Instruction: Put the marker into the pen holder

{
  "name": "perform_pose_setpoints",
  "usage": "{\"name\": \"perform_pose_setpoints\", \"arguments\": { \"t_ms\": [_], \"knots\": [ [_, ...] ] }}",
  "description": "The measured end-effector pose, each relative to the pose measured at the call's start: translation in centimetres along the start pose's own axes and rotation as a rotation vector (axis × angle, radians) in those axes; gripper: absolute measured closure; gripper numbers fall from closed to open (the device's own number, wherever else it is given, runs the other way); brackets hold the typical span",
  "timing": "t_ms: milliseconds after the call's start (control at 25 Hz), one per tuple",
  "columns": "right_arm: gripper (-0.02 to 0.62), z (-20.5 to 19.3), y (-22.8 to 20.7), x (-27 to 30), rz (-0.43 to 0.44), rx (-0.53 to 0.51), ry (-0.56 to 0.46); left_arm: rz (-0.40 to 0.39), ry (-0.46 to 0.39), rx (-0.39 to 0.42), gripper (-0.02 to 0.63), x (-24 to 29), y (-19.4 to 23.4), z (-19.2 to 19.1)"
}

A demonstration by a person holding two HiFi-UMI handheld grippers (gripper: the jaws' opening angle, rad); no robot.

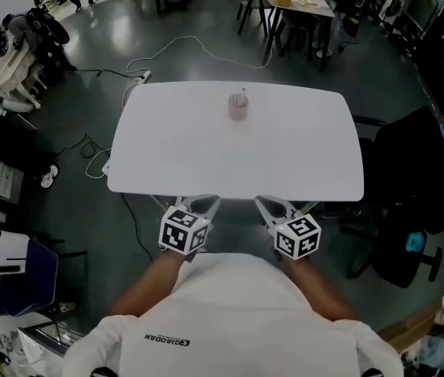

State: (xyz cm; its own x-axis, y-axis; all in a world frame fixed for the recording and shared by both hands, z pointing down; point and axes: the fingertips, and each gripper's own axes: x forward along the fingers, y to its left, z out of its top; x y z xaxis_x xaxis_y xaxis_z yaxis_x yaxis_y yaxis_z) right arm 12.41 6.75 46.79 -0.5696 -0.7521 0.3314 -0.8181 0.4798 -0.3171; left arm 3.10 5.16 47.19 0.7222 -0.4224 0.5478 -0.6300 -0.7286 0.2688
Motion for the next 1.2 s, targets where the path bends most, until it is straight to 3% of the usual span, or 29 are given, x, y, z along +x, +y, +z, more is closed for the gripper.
{"name": "perform_pose_setpoints", "arguments": {
  "t_ms": [1200],
  "knots": [
    [0.577,-1.4,0.6,0.0,-0.014,0.022,0.009,-0.001,0.003,-0.005,0.578,-0.5,0.6,-0.9]
  ]
}}
